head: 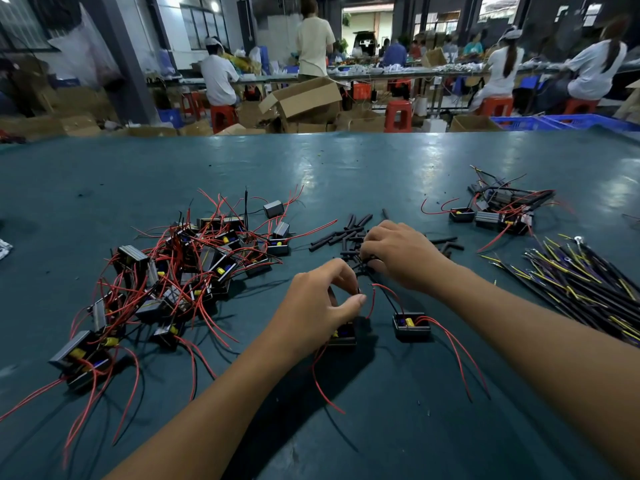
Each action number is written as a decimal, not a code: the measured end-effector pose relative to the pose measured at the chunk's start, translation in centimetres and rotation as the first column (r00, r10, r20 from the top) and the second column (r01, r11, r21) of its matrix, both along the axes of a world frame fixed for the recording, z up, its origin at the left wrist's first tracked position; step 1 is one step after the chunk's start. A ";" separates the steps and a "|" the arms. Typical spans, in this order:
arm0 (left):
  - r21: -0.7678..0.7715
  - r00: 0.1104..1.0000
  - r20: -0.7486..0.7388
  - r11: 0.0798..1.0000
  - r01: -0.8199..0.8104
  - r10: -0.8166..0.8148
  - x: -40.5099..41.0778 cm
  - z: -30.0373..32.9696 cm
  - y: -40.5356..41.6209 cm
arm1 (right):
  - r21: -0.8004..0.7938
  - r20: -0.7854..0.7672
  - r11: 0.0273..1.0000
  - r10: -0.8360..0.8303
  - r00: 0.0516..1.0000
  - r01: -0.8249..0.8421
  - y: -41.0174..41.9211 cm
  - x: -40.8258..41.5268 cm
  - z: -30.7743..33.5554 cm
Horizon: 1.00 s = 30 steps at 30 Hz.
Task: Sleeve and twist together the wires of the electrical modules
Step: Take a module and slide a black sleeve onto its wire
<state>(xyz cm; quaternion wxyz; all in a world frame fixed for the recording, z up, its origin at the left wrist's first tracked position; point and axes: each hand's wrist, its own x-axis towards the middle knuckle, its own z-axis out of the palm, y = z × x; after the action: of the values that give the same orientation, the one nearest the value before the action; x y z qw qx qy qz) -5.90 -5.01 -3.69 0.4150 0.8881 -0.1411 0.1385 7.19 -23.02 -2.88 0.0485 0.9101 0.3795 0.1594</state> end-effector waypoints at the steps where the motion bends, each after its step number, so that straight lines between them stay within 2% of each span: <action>1: -0.026 1.000 0.008 0.999 -0.023 0.023 0.0 0.1 0.0 | 0.124 -0.011 0.992 -0.012 1.000 0.013 -0.2 -0.5 0.2; 3: -0.079 0.997 0.045 0.995 -0.061 0.065 0.1 0.3 0.0 | 0.469 -0.089 0.879 -0.047 0.995 0.083 -1.1 -1.8 1.0; 5: -0.147 0.993 0.091 0.987 -0.060 0.074 0.0 0.7 0.2 | 0.717 -0.213 0.678 -0.008 0.977 0.162 -2.6 -3.7 1.9; 7: -0.302 0.998 0.063 0.953 0.034 -0.016 0.0 1.2 0.4 | 0.831 -0.310 0.511 0.095 0.946 0.221 -4.0 -6.1 2.3; 9: -0.468 0.985 -0.038 0.874 0.132 -0.169 -0.4 1.5 0.4 | 0.885 -0.358 0.386 0.208 0.910 0.260 -4.7 -8.2 2.2; 11: -0.492 0.954 -0.117 0.851 0.185 -0.275 -0.6 1.5 0.4 | 0.902 -0.396 0.296 0.286 0.872 0.313 -4.9 -9.6 1.9; 15: -0.390 0.940 -0.143 0.890 0.235 -0.311 -0.6 1.2 0.6 | 0.889 -0.438 0.314 0.374 0.818 0.333 -4.6 -10.3 1.5; 20: -0.468 0.963 -0.080 0.863 0.191 -0.257 -0.3 0.9 -0.7 | 0.845 -0.485 0.445 0.406 0.775 0.296 -3.8 -11.1 0.8; 30: -0.575 0.944 -0.099 0.792 0.204 -0.315 -0.7 0.5 -1.8 | 0.841 -0.529 0.400 0.470 0.706 0.364 -3.3 -11.8 1.0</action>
<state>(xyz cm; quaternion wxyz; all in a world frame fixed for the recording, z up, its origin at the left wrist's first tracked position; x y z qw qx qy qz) -6.57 -6.78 -3.21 0.6821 0.7093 -0.1755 0.0301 -4.58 -26.35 -1.92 -0.6116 0.7515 0.2466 -0.0193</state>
